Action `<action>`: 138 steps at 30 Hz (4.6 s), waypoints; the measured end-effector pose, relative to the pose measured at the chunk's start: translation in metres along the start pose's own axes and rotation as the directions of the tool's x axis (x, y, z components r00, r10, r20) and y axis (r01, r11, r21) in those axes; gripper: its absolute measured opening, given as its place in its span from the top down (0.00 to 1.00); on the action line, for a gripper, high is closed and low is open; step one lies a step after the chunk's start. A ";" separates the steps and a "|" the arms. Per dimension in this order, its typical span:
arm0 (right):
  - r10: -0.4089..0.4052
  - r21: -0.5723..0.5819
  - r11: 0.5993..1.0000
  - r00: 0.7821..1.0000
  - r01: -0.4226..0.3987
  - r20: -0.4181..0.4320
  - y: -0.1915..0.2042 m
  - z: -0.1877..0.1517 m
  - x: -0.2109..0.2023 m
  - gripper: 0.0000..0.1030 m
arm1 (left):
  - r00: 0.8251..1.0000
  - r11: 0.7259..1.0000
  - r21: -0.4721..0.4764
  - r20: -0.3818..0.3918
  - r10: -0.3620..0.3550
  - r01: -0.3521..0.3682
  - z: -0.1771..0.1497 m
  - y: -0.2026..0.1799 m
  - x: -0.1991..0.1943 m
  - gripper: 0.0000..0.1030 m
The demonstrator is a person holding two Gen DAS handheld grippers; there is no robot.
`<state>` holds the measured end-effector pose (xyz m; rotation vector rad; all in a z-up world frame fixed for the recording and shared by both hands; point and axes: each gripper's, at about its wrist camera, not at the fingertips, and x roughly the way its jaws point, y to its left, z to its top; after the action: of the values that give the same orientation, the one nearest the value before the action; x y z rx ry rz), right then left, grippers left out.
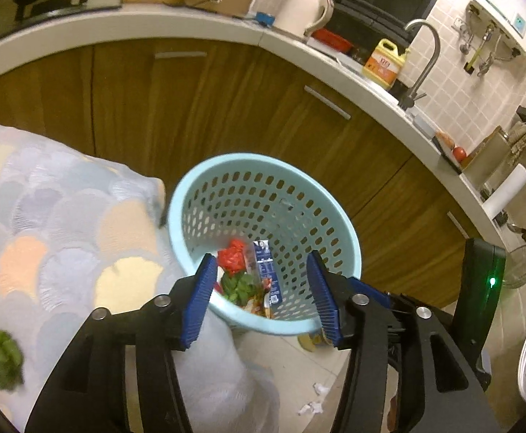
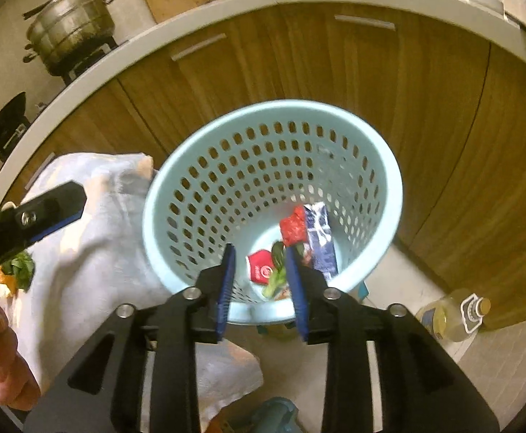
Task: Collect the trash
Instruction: 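Carry the snack bag and leaves over the blue basket and open both tools, then reach the left tool to the clear plastic bag and grasp it, then grasp the orange peel with the right tool while the left tool holds the plastic bag, then carry the orange peel and plastic bag over the blue basket and open both tools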
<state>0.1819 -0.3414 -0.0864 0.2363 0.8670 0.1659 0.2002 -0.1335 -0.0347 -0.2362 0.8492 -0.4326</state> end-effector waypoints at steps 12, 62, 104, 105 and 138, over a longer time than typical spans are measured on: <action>0.122 -0.166 0.980 0.989 -0.107 0.081 0.095 -0.001 -0.036 0.56 | 0.976 0.994 -0.015 0.190 0.105 -0.104 -0.029 0.029 -0.126 0.41; 0.289 -0.479 0.856 0.948 -0.194 0.135 0.270 -0.061 -0.024 0.37 | 0.947 0.947 -0.246 0.192 0.258 -0.208 -0.160 0.182 -0.254 0.95; 0.393 -0.539 0.784 0.918 -0.306 0.051 0.292 -0.043 -0.075 0.97 | 0.853 0.929 -0.300 0.404 0.331 -0.219 -0.100 0.185 -0.311 0.95; 0.391 -0.533 0.792 0.918 -0.298 0.069 0.286 -0.039 -0.080 0.97 | 0.855 0.934 -0.285 0.406 0.322 -0.217 -0.093 0.178 -0.308 0.95; -0.164 -0.087 0.982 0.985 0.168 0.050 -0.004 0.033 0.014 0.96 | 0.997 0.997 0.005 -0.001 0.077 -0.077 0.025 0.010 0.021 0.93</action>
<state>0.2164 -0.3459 -0.0771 0.0814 0.8307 0.0440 0.2343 -0.1336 -0.0357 -0.1980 0.8554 -0.3625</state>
